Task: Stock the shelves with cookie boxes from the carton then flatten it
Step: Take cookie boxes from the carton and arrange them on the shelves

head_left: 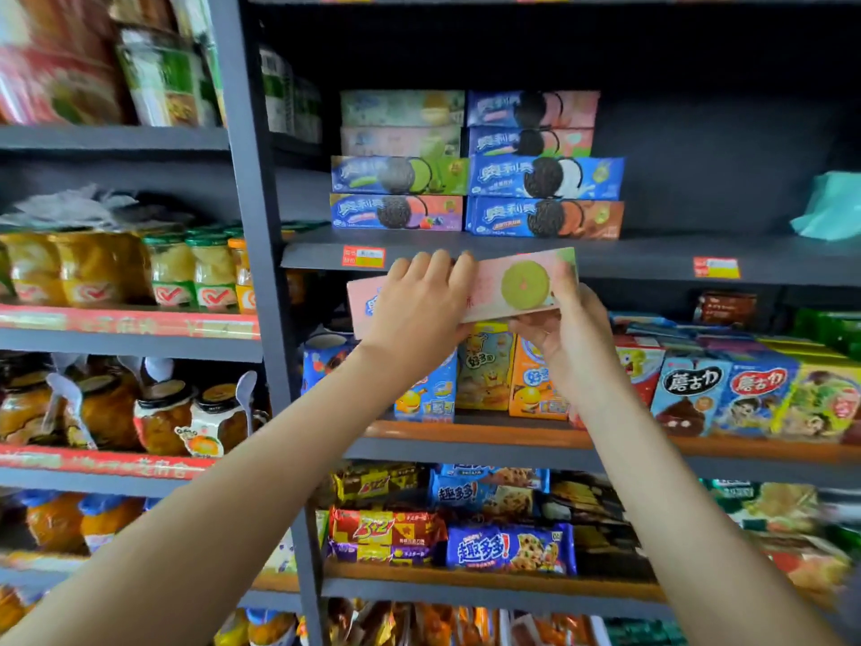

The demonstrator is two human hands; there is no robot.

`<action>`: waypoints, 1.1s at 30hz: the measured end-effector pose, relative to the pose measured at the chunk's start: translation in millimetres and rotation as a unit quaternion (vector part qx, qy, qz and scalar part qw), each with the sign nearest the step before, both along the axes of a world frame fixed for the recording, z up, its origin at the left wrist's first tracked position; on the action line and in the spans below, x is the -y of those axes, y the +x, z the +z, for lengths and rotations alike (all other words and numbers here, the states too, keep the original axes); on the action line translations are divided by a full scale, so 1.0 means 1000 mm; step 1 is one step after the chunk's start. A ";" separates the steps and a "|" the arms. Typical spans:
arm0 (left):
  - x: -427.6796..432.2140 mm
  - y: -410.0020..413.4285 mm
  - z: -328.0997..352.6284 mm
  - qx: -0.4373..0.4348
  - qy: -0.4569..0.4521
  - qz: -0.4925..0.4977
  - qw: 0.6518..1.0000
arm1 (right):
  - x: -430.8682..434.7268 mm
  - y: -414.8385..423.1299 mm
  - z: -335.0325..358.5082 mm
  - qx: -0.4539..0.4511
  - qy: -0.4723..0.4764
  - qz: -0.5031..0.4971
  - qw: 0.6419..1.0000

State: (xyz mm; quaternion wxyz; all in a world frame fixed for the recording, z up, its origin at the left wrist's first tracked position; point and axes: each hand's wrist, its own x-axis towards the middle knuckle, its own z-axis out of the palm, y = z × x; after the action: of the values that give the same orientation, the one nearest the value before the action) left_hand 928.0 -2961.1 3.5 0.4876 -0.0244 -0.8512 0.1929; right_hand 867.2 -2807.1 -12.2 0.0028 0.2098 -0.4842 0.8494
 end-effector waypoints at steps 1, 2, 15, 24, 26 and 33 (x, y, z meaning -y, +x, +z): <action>-0.002 -0.001 0.004 0.001 0.001 0.001 1.000 | -0.002 -0.002 0.004 -0.014 0.023 -0.011 1.000; -0.003 -0.002 0.007 -0.003 0.000 0.003 1.000 | -0.005 -0.004 0.007 -0.038 0.066 -0.038 0.996; 0.019 -0.012 0.059 -0.079 -0.037 0.046 0.995 | -0.004 -0.026 0.083 -0.542 0.514 -0.297 0.595; 0.078 -0.043 0.098 -0.187 0.075 0.030 0.979 | 0.043 -0.077 0.133 -0.550 0.467 -0.418 0.552; 0.090 -0.051 0.107 -0.196 0.073 0.015 0.978 | 0.060 -0.084 0.148 -0.547 0.475 -0.423 0.544; 0.124 -0.094 0.138 -0.020 0.141 0.090 0.986 | 0.125 -0.122 0.191 -0.506 0.570 -0.415 0.497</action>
State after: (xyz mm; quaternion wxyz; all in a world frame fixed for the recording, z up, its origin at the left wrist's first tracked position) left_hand 834.1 -3084.9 141.5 0.4835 0.1250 -0.8588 0.1147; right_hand 745.4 -2932.1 178.8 0.4791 0.3345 -0.8106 0.0391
